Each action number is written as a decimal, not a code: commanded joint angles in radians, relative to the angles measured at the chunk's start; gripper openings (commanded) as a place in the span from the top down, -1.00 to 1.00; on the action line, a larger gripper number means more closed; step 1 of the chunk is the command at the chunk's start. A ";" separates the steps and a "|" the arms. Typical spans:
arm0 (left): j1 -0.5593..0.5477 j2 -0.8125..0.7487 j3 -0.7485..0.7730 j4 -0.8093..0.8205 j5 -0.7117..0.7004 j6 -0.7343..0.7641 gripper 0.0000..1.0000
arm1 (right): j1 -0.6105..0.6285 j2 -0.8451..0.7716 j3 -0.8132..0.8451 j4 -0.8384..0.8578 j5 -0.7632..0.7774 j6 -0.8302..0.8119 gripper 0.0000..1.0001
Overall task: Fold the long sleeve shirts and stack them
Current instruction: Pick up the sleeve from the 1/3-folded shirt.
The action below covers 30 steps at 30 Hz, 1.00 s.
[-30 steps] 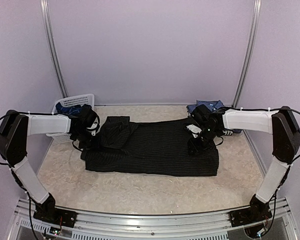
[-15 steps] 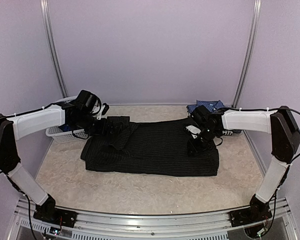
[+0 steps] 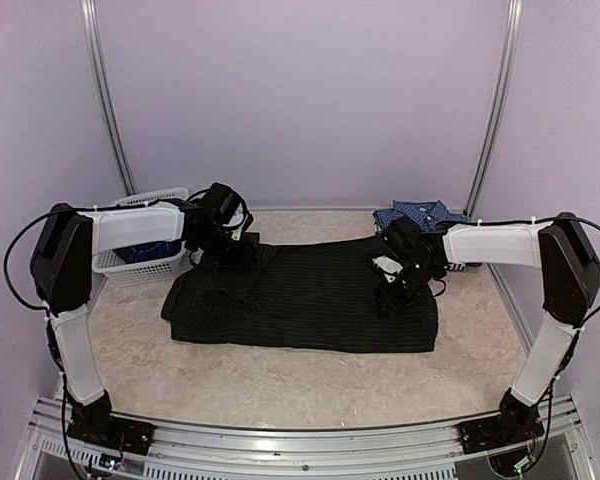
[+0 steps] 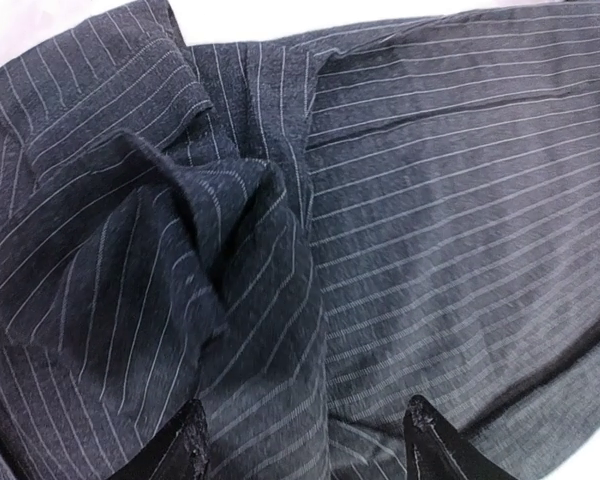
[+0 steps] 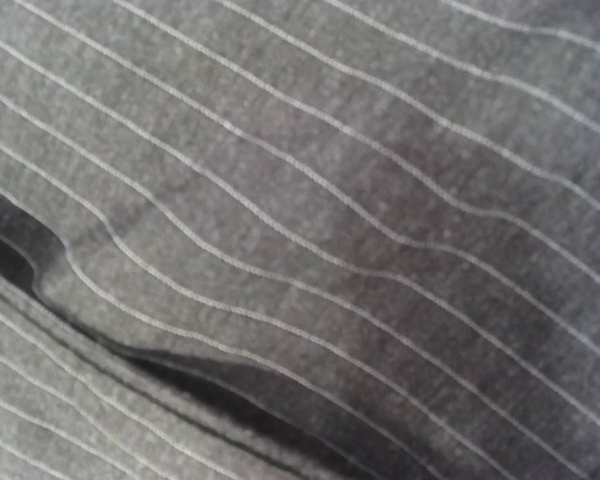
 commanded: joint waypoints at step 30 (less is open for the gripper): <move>-0.085 0.075 0.027 -0.004 -0.225 0.013 0.99 | 0.009 -0.008 -0.029 0.009 -0.016 0.011 0.13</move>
